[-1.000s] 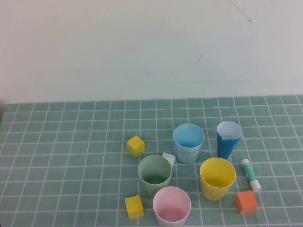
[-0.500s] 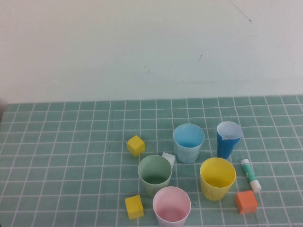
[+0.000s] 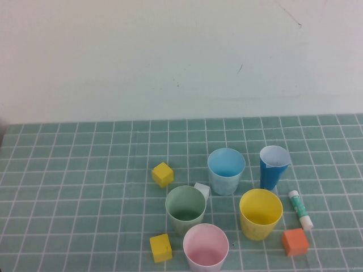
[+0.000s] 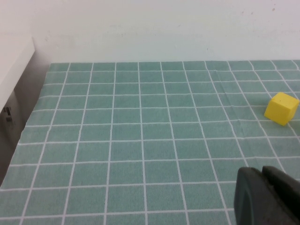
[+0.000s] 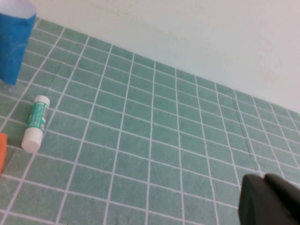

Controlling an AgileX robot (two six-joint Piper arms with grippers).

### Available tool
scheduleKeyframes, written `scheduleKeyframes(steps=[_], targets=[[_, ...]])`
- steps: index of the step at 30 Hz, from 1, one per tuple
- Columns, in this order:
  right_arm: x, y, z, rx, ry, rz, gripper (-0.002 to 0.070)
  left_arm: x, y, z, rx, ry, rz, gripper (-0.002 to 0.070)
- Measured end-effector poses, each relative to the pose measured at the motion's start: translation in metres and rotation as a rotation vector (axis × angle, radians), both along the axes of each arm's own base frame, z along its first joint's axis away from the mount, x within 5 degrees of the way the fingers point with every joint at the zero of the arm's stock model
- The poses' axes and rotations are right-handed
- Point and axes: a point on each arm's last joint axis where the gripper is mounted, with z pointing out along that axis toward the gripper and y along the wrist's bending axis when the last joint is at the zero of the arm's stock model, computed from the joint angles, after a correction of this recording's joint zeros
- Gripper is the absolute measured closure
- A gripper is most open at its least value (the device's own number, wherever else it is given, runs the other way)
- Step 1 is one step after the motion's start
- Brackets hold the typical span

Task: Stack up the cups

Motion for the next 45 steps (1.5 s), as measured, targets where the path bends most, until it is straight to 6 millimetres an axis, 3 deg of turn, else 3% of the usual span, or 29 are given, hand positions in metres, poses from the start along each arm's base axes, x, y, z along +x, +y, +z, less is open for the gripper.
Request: scheduleKeyframes(steps=[25, 29, 37, 41, 45], targets=[[0.001, 0.0, 0.001, -0.003, -0.023, 0.003, 0.0678, 0.002, 0.0, 0.007, -0.001, -0.088, 0.003, 0.0678], [0.004, 0.001, 0.014, -0.015, -0.167, 0.02, 0.0678, 0.003, 0.0, 0.02, -0.01, -0.231, 0.005, 0.0678], [0.0, 0.007, 0.057, -0.088, -0.651, 0.082, 0.0678, -0.002, 0.001, 0.054, -0.032, -0.61, 0.012, 0.0678], [-0.009, 0.01, 0.075, -0.015, -0.876, 0.118, 0.0678, -0.009, 0.002, 0.069, -0.041, -0.791, 0.016, 0.0678], [-0.013, 0.01, 0.081, 0.051, -0.954, 0.124, 0.0678, -0.017, 0.003, 0.081, -0.065, -0.951, 0.025, 0.0678]])
